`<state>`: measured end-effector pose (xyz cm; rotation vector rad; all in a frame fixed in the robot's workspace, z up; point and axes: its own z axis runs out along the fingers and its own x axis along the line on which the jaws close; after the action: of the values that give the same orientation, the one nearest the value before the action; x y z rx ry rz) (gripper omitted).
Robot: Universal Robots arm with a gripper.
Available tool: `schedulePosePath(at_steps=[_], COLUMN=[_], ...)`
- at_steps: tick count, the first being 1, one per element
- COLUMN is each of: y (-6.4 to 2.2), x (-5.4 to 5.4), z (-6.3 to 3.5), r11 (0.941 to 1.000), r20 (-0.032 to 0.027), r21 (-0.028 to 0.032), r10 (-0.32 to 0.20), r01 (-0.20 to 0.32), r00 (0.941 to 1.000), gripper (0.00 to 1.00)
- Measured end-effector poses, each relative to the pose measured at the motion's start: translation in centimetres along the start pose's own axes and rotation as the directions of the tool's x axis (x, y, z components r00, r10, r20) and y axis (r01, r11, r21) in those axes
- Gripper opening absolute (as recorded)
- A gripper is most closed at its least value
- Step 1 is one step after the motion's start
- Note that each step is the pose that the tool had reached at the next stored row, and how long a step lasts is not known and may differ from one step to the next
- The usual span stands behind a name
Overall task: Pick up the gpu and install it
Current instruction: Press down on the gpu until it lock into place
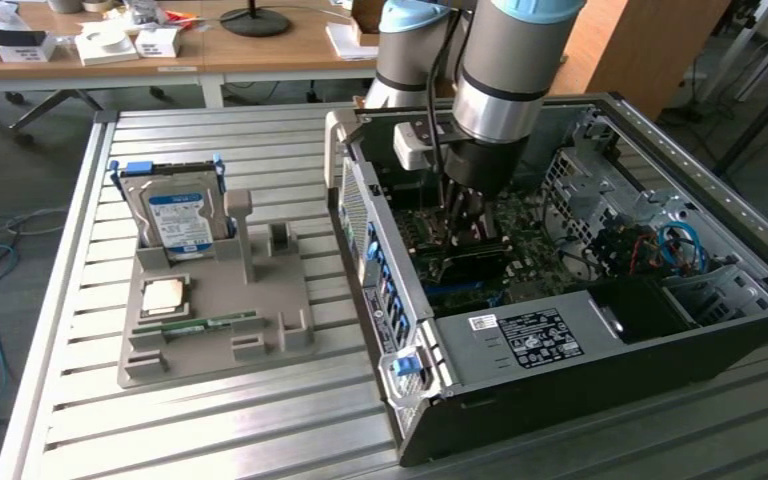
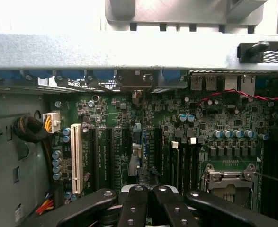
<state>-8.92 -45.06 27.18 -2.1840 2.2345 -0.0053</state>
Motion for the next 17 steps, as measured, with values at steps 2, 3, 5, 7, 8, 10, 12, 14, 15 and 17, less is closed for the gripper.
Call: schedulePosePath(at_steps=[2, 3, 5, 7, 8, 10, 12, 14, 15, 17], y=[0.0, 0.0, 0.01, 0.0, 0.0, 0.0, 0.01, 0.01, 0.01, 0.01], x=[0.0, 0.0, 0.0, 0.0, 0.0, 0.0, 0.0, 0.0, 0.0, 0.0], z=[0.0, 0.06, 0.19, 0.18, 0.19, 0.21, 0.29, 0.29, 0.29, 0.29], r11=[1.0, 1.0, 1.0, 1.0, 1.0, 1.0, 1.0, 1.0, 1.0, 1.0], r20=[0.0, 0.0003, 0.0002, 0.0, 0.0001, 0.0001, 0.0001, 0.0, 0.0001, 0.0001], r21=[0.0, 0.0001, 0.0, 0.0, 0.0001, 0.0, 0.0, 0.0, 0.0, 0.0], r10=[0.0, 0.0, 0.0, 0.0, 0.0, 0.0, 0.0, 0.0, 0.0, 0.0], r01=[0.0, 0.0, 0.0, 0.0, 0.0, 0.0, 0.0, 0.0, 0.0, 0.0], r00=[1.0, 1.0, 1.0, 1.0, 1.0, 1.0, 1.0, 1.0, 1.0, 1.0], gripper=[0.11, 0.11, 0.11, 0.11, 0.11, 0.11, 0.11, 0.11, 0.11, 0.11])
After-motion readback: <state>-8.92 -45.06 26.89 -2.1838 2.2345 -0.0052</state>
